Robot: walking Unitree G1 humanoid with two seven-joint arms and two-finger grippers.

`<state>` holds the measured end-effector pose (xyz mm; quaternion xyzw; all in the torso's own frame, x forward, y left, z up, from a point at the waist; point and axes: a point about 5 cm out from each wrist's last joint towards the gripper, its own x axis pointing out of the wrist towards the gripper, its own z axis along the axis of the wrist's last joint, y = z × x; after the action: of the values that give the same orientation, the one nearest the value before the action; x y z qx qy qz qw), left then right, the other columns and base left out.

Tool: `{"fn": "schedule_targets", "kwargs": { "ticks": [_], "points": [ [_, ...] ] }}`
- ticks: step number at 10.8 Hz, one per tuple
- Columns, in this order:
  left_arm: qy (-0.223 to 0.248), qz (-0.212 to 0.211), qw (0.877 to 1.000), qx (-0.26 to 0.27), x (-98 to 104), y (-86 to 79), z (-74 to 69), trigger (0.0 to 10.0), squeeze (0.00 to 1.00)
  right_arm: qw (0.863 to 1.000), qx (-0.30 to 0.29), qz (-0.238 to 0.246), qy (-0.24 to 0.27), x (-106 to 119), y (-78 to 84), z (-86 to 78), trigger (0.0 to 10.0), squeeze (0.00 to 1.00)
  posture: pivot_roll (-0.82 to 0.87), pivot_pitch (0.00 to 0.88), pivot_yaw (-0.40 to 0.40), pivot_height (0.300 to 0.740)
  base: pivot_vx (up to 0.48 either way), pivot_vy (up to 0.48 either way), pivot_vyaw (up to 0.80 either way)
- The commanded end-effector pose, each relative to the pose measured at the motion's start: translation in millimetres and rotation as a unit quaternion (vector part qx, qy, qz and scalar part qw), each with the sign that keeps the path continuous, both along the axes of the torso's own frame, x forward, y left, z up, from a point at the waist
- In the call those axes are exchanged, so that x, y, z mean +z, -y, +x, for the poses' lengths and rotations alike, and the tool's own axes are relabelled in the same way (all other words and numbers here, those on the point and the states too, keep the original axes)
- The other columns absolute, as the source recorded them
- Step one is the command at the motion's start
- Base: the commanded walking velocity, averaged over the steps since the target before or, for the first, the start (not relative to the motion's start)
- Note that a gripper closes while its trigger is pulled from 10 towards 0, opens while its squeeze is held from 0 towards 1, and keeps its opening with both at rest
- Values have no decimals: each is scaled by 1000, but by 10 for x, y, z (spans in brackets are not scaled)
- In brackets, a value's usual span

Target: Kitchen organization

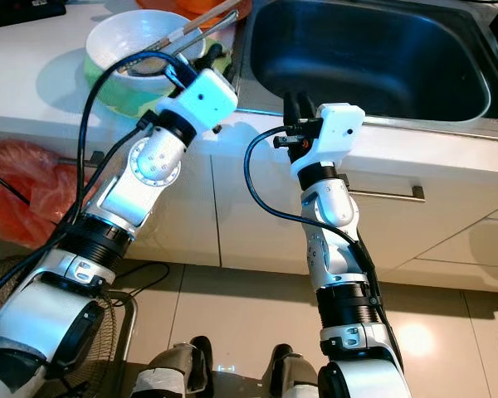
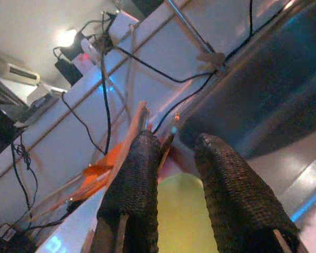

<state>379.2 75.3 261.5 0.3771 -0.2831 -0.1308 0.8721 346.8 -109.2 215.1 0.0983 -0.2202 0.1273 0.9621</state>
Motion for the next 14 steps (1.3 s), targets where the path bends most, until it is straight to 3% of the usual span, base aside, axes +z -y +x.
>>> {"fn": "schedule_targets", "kwargs": {
  "ticks": [1, 3, 4, 6, 8, 14],
  "points": [
    [12, 15, 1000, 7, 55, 32, 20, 10000, 0, 1000, -5, 1, 5, 7, 38, -4, 10000, 0, 142, 203, -14, 740, 0, 0, 0],
    [30, 26, 998, 38, 109, -14, 48, 10000, 0, 1000, -5, 1, 4, 1, 38, -4, 10000, 0, 145, 204, -17, 740, 0, 0, 0],
    [47, 55, 995, 63, 134, -39, 66, 10000, 0, 1000, -4, 2, 4, 3, 35, -3, 10000, 0, 143, 205, -18, 740, 0, 0, 0],
    [57, 57, 992, 96, 179, -82, 103, 10000, 0, 1000, -4, 2, 4, 5, 39, 4, 10000, 0, 148, 204, -22, 740, 0, 0, 0],
    [61, 50, 992, 100, 210, -97, 100, 0, 0, 1000, -4, 3, 5, 11, 33, 8, 10000, 0, 151, 204, -22, 740, 0, 0, 0],
    [71, 22, 995, 63, 261, -12, 14, 0, 0, 1000, -3, 5, 2, -5, 14, 20, 10000, 0, 161, 204, -21, 740, 0, 0, 0]
  ]
}}
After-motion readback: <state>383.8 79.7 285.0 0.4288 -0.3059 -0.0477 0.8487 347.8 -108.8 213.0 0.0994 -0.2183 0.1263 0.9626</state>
